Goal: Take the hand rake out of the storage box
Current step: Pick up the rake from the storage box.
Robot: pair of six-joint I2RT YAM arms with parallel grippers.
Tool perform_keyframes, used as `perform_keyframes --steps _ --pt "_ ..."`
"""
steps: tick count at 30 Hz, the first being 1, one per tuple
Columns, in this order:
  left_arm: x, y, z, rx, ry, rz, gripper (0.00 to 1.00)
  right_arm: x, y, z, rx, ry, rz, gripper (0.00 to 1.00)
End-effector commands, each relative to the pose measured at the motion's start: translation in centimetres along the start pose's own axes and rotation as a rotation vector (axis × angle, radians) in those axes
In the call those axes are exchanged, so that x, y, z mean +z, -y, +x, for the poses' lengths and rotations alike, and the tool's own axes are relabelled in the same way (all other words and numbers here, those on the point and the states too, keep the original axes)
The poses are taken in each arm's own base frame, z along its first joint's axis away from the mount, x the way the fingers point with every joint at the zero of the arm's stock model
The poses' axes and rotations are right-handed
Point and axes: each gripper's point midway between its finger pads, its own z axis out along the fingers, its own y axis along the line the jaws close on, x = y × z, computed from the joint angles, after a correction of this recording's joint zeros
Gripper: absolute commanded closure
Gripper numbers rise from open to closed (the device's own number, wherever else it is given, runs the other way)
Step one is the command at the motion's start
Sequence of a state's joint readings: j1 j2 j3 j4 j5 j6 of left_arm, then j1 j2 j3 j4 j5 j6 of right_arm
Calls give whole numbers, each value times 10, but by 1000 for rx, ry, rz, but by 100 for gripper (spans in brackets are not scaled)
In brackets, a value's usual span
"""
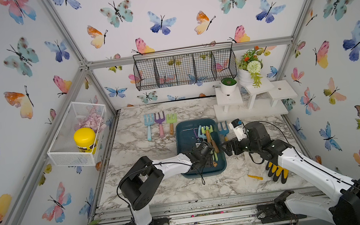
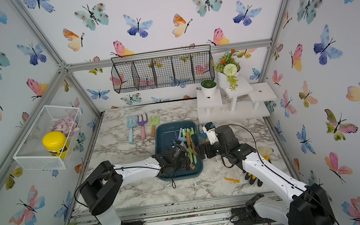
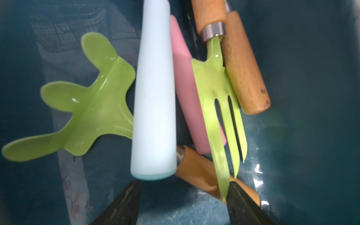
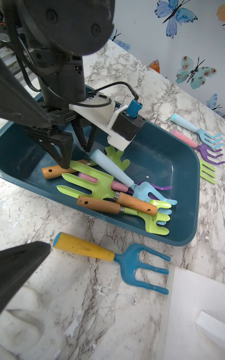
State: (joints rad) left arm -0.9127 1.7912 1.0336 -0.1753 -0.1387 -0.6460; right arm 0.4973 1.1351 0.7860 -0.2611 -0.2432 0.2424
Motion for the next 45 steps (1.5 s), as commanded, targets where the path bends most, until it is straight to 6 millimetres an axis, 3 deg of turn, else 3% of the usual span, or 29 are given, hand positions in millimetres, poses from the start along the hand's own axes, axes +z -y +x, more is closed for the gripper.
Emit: perform_keyframes --steps 1,8,12,21,29,37,41,45 --pt "-1 -42 11 26 -31 -146 29 2 -3 6 -4 -16 -22 2" --pt "-8 -70 7 -12 -26 -165 32 2 -4 7 -3 -17 -29 2" --pt "-13 -76 3 -17 -17 -170 33 1 -5 6 -5 -15 -32 2" --pt "-24 -59 -15 -23 17 -107 27 2 -5 6 -4 -18 -36 2" --pt "-12 -35 -31 -15 25 -21 25 2 -6 7 -3 -23 -39 2" --pt "-1 -30 -52 -46 35 45 25 2 -6 8 -3 -24 -42 2" --pt "-9 -29 -54 -61 38 50 25 4 -6 9 -3 -29 -42 2" --pt "-12 -31 -42 -68 14 33 25 7 -5 10 -4 -37 -43 2"
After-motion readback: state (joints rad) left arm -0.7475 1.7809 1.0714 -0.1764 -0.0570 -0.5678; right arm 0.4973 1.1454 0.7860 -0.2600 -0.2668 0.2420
